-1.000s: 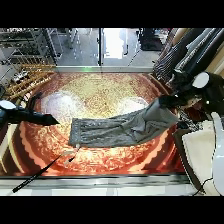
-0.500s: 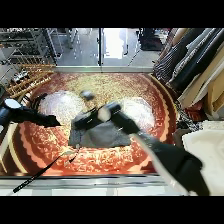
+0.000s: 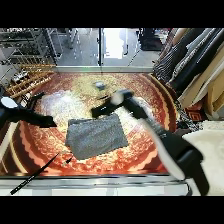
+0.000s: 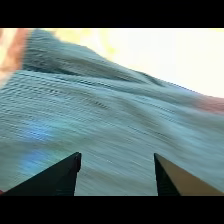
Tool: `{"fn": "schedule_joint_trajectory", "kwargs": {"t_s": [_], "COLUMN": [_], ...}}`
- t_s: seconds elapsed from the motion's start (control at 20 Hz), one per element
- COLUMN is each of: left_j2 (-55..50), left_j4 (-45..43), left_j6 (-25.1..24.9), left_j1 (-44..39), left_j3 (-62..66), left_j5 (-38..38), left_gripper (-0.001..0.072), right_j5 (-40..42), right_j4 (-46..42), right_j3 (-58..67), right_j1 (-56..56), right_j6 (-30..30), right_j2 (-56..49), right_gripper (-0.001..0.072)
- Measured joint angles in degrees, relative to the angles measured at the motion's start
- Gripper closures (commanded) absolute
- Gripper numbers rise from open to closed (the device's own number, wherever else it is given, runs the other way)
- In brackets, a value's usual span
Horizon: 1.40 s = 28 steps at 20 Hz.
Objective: Fold the clothes and pants, and hang the long-sleeved shirts on hangers.
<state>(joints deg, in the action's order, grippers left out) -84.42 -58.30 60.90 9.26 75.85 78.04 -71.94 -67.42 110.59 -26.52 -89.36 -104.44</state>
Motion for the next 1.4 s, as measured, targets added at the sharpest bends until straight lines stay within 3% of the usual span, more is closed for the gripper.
{"fn": "schedule_joint_trajectory", "kwargs": {"t_s": [0.15, 0.2, 0.5, 0.85, 1.15, 1.2, 1.3, 1.35, 1.4], "left_j2": [0.11, 0.09, -4.42, -8.79, -9.33, -9.35, -9.40, -9.40, -9.40], "left_j4": [0.37, 0.42, -5.18, -7.17, -8.63, -8.87, -9.01, -9.05, -9.05], "left_j6": [-1.05, -1.46, -0.39, 1.79, 2.16, 2.14, 2.14, 2.16, 2.16], "left_j1": [-4.83, -6.86, -15.32, -17.16, -17.27, -17.27, -17.25, -17.25, -17.22], "left_j3": [0.00, 0.00, -0.04, -0.04, -0.04, -0.04, -0.04, -0.04, -0.04], "left_j5": [-0.31, -0.44, -1.64, -6.95, -10.29, -10.56, -10.95, -11.10, -11.21], "left_gripper": [0.0692, 0.0692, 0.0692, 0.0692, 0.0692, 0.0692, 0.0692, 0.0692, 0.0693], "right_j5": [-6.67, -7.80, -4.13, -2.71, -4.66, -5.57, -6.51, -6.75, -6.78], "right_j4": [4.63, 6.93, 20.85, 34.01, 38.16, 38.58, 38.56, 38.53, 38.71], "right_j3": [-9.46, -13.29, -29.94, -30.36, -22.62, -21.35, -19.54, -18.62, -17.70], "right_j1": [11.85, 14.84, 23.50, 23.45, 17.92, 16.59, 13.99, 12.66, 11.52], "right_j6": [2.58, 3.74, 15.13, 26.40, 25.77, 25.05, 24.24, 23.63, 23.37], "right_j2": [5.03, 5.90, 4.76, -2.93, -9.97, -11.19, -12.87, -13.40, -13.66], "right_gripper": [0.0163, 0.0107, 0.0013, 0.0012, 0.0023, 0.0105, 0.0527, 0.0684, 0.0687]}}
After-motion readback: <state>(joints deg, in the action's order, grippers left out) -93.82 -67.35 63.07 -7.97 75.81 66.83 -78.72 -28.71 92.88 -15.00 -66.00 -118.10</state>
